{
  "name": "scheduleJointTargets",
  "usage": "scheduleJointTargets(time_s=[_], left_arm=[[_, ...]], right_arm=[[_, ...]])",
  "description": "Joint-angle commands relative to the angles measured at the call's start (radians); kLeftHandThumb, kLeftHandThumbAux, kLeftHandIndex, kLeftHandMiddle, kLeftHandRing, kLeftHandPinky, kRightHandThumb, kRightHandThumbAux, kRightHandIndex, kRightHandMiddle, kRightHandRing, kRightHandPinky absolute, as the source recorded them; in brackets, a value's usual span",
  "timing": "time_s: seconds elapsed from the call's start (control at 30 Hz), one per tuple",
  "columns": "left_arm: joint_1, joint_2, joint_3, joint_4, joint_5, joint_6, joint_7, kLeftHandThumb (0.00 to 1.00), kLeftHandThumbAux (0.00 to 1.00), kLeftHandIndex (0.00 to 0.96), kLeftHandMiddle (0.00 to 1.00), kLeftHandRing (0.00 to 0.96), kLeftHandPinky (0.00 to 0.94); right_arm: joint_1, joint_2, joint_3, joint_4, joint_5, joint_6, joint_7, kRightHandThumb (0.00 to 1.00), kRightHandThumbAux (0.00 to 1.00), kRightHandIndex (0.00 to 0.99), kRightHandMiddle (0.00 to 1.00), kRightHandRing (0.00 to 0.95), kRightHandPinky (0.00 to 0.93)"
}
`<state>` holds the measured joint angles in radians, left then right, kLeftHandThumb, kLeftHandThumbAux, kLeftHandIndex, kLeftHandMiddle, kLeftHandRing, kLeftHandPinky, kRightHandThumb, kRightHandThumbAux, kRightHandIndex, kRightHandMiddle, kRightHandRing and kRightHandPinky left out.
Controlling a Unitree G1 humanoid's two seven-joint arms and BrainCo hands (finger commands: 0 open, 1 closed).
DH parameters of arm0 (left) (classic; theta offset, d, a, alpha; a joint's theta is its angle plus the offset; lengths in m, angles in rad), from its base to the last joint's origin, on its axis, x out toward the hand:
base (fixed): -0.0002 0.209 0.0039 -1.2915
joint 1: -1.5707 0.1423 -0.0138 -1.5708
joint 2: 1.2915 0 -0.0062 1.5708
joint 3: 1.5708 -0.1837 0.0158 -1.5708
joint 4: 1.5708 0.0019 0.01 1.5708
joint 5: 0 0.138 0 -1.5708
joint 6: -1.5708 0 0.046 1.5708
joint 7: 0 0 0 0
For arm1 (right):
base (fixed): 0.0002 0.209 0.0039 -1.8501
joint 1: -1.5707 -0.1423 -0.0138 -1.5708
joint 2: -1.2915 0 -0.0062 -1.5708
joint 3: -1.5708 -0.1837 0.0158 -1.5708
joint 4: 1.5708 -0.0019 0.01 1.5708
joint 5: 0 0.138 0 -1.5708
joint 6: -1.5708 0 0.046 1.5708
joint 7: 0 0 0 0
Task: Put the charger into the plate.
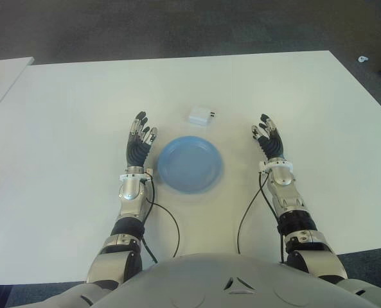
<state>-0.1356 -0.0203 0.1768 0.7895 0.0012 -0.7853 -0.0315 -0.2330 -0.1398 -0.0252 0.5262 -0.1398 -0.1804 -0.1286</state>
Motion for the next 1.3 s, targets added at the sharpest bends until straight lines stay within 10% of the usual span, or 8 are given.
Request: scheduleJointTargets(time_s=[0.03,0.33,1.3], left_arm=[[0.183,-0.036,-0.003,0.2,-0.016,0.011,-0.013,0.107,0.567,0.0,0.027,0.041,0.096],[0.149,-0.026,-0.005,0.181,-0.022,0.047,-0.019,0.122,0.568,0.0,0.031,0.05,0.111],[0.045,0.022,0.025,0.12,-0.017,0.066,0.065,0.083,0.628,0.0,0.063,0.075,0.118]], right_arm=[[-0.075,0.022,0.048,-0.067,-0.057,0.119,-0.013,0.519,0.517,0.002,0.068,0.1,0.181],[-0.15,-0.009,0.099,-0.025,-0.131,0.154,-0.014,0.495,0.525,0.0,0.088,0.124,0.201],[-0.413,-0.082,0.257,0.464,-0.334,-0.133,-0.255,0.443,0.476,0.0,0.035,0.088,0.191]])
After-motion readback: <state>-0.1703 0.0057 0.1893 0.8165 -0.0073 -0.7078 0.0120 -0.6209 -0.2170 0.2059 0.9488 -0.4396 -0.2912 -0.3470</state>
